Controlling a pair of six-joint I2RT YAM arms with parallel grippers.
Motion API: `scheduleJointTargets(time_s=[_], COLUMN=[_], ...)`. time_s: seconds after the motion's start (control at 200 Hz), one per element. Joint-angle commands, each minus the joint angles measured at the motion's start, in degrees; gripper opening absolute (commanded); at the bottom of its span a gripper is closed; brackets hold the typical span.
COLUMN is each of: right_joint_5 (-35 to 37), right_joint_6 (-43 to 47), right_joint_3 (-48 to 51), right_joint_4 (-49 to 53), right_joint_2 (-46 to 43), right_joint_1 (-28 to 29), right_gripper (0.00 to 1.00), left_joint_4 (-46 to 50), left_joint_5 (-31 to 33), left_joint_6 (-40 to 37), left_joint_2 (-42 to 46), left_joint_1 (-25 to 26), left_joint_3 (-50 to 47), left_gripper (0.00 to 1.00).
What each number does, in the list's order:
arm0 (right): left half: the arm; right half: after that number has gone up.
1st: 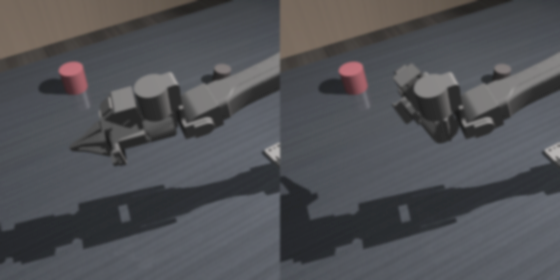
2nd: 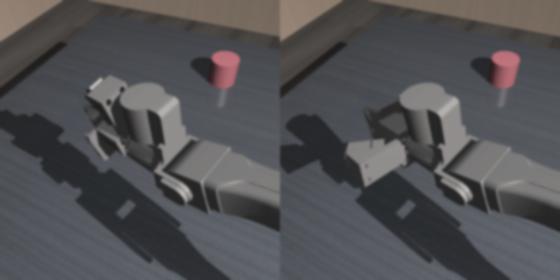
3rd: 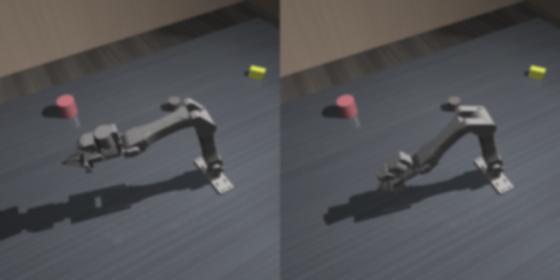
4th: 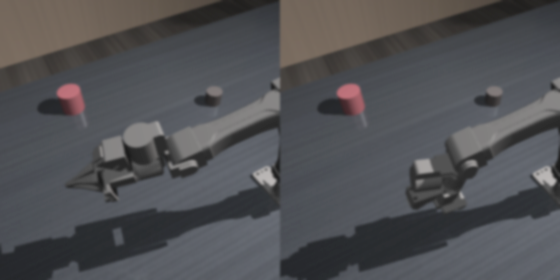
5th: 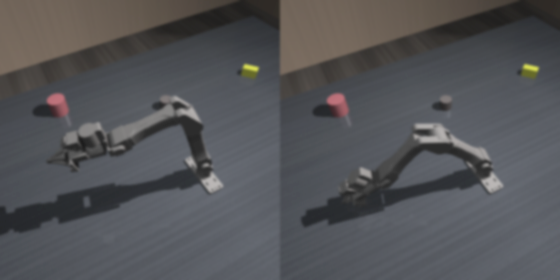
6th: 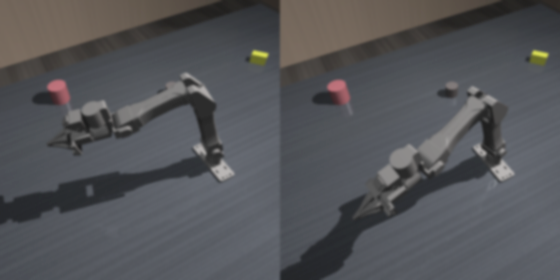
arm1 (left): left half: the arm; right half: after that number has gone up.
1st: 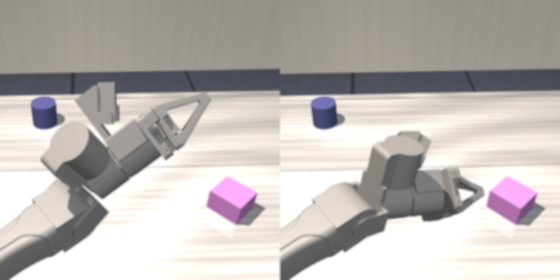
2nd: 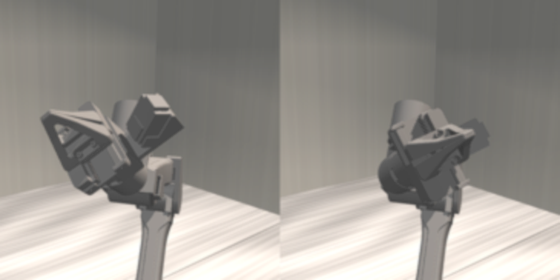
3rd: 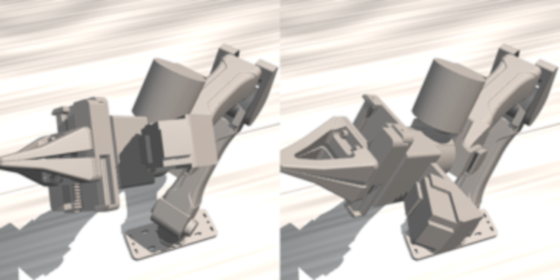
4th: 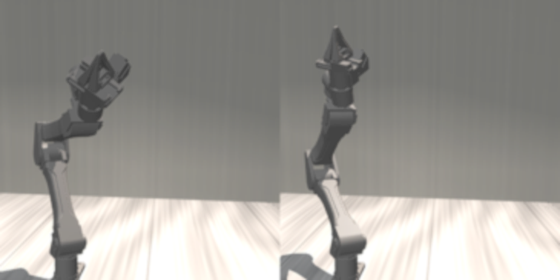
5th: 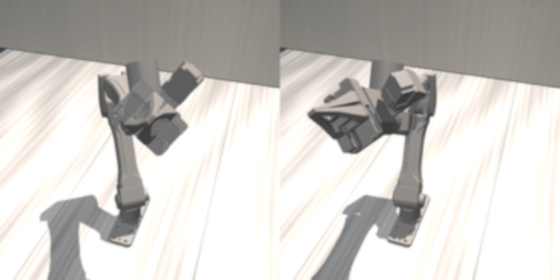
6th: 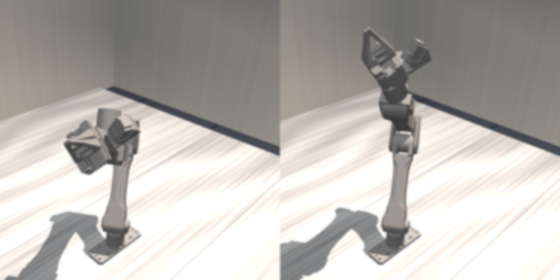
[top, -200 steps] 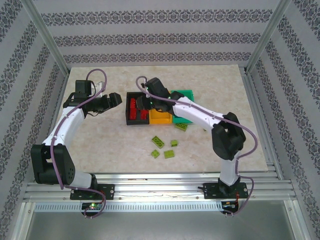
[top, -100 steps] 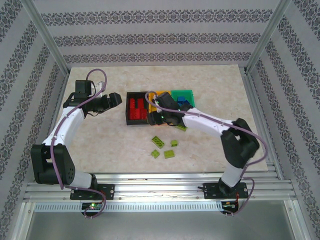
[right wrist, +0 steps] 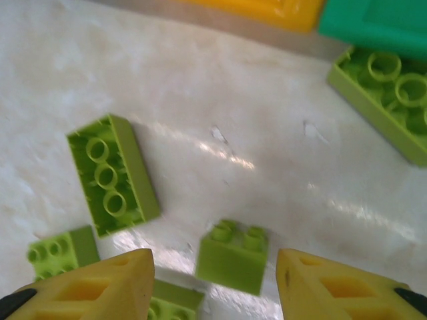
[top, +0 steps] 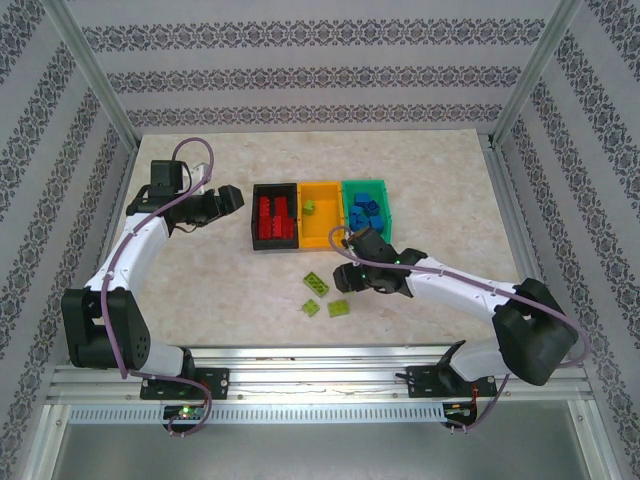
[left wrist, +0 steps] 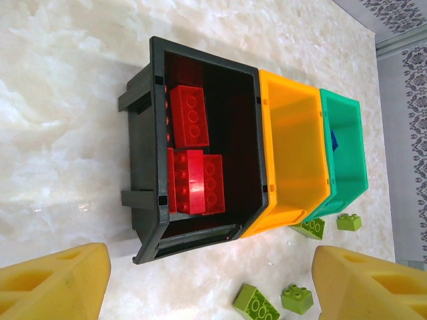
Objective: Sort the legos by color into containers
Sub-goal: Pick up the lego from the bottom-center of the table, then place the lego in the container.
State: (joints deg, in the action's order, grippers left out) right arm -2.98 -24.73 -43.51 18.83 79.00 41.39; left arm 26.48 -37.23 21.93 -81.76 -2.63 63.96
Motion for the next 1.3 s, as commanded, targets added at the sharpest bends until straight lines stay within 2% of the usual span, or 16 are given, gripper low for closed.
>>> scheduleJointTargets(time_s=[0.0,0.55,0.794,0.964,1.294], right_joint_5=[1.2,4.3,4.2,4.2,3.3], right_joint_6=[-1.4,-0.2,-0.1,0.7,4.7], right_joint_3=[1.8,-5.6,-5.8,-6.8,-19.4], right_joint_4=[1.3,3.5,3.0,2.3,1.9], right_joint_2=[-1.0,11.9,11.7,9.9,13.0], right_joint_1=[0.2,3.5,3.5,3.5,-2.1], right_gripper=[0.53,0.5,0.37,0.36,0.37], left_joint_4=[-1.4,-0.7,-1.2,-1.1,-1.1], left_joint_5=[0.4,0.4,0.4,0.4,0.5], left_joint_6=[-0.5,-1.0,-0.4,-0.5,-0.4], left_joint_2=[-0.9,-1.3,-0.6,-0.6,-0.9], left_joint_1=[-0.1,-0.1,-0.2,-0.1,-0.1], left_joint_3=[-0.3,0.0,0.0,0.1,-0.1], left_gripper=[0.79,0.79,0.8,0.79,0.8])
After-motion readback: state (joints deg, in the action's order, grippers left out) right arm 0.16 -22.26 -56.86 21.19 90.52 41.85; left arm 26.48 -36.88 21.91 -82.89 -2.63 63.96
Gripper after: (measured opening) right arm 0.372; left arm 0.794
